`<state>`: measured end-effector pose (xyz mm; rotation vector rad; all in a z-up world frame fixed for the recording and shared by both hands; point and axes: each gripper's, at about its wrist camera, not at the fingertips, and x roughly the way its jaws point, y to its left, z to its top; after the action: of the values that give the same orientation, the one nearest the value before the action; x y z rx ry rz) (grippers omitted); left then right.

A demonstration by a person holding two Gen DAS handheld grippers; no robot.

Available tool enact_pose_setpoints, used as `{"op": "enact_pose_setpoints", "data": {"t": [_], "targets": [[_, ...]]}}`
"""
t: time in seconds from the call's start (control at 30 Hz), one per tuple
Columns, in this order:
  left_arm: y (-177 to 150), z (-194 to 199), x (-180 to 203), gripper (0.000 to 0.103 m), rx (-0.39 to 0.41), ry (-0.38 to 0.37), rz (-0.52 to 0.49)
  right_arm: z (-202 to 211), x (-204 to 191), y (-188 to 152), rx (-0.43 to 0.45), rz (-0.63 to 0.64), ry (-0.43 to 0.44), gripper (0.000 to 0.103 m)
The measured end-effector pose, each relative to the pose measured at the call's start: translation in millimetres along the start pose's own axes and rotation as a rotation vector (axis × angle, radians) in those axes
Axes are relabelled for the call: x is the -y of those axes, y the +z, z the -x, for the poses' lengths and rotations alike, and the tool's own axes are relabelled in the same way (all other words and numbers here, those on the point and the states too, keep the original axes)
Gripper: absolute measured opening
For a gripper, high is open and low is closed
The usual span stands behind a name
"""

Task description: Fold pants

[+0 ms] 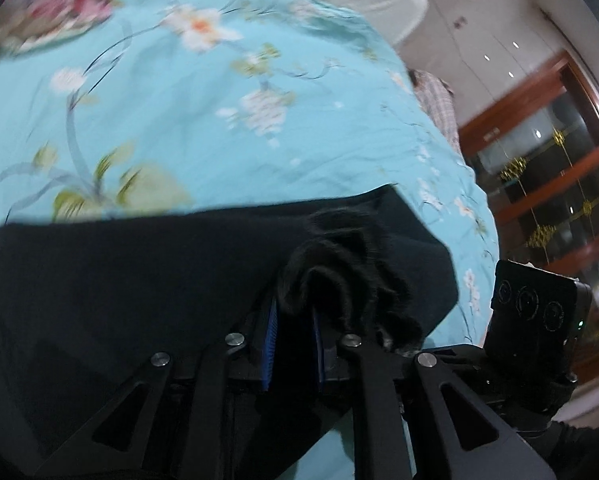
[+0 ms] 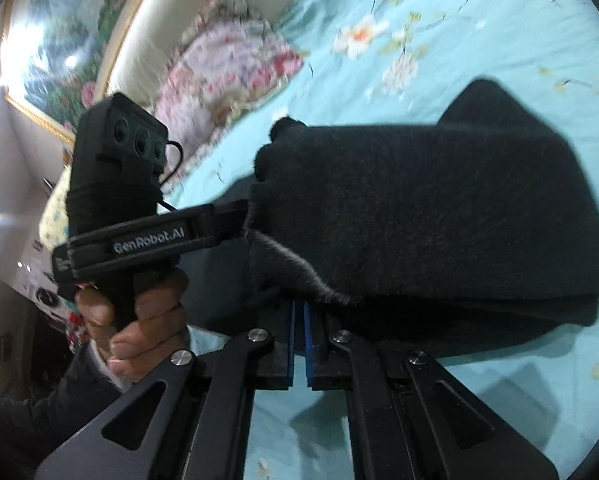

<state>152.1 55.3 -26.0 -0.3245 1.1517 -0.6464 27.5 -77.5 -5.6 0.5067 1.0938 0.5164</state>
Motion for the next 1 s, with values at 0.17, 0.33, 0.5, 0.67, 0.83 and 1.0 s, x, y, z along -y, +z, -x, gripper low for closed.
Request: {"op": "enact_pose_setpoints", "data": {"t": [0.17,0.33,0.5,0.67,0.83,1.0], "targets": [[-17,19,-18,0.016,0.054,0.015,0.072,-13,5,-3,-0.036,0.003,-0.035,0.005],[-34,48,-27,0.026,0.125,0.062,0.125,-8,-6,-2,-0.044,0.036,-0.038,0.029],[-63,85,-44,0.031,0.215,0.087,0.221,1,-35,-4,-0.015,0.121,0.004,0.056],[-102,131,-69,0.031,0.316,0.091,0.343,-1,-58,1,-0.014,0.178,0.031,0.056],[-135,168,-95,0.032,0.390,0.129,0.445,-13,-75,6,-0.027,0.212,0.047,0.056],[-159,198,-121,0.046,0.456,0.160,0.542,-32,-103,12,-0.062,0.272,0.055,0.056]]}}
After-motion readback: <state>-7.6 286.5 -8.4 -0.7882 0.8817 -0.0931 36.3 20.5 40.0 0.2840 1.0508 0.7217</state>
